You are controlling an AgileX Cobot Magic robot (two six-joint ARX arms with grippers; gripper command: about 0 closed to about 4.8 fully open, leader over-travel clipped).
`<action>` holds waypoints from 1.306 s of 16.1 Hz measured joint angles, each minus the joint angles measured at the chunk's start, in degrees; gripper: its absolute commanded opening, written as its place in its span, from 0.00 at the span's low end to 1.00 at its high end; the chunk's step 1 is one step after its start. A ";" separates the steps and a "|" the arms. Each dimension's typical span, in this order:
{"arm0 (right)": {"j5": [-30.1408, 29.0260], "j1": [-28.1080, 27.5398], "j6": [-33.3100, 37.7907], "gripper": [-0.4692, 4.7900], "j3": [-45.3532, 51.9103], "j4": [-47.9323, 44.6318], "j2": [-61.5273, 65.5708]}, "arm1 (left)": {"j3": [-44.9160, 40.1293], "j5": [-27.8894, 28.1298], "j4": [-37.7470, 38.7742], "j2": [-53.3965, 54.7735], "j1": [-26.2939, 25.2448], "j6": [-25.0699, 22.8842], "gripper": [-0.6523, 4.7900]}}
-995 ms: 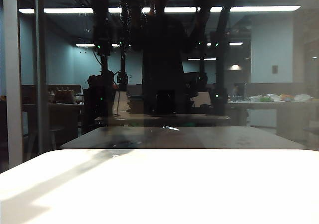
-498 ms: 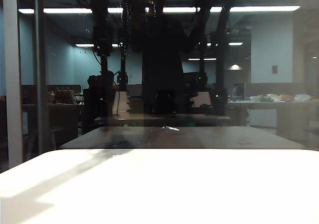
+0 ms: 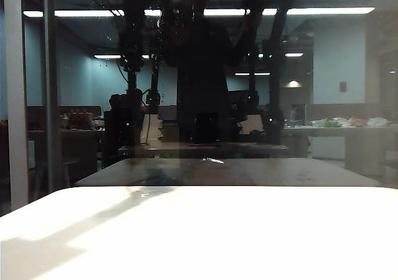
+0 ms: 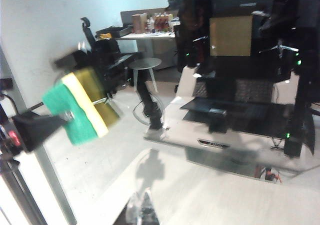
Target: Reach upward to find where there is water on the glass, pick up the sponge from the table, dry the water, and finally place the sponge back on the table.
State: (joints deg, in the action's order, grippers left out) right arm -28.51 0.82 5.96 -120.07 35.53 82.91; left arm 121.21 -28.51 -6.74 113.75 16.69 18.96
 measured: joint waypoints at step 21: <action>-0.02 0.00 0.00 0.09 0.00 -0.02 -0.11 | 16.15 -3.04 8.11 2.93 -5.40 8.96 0.11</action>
State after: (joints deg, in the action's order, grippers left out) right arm -28.53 0.82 5.96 -120.07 35.51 82.81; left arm 137.36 -31.55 1.37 116.68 11.29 27.92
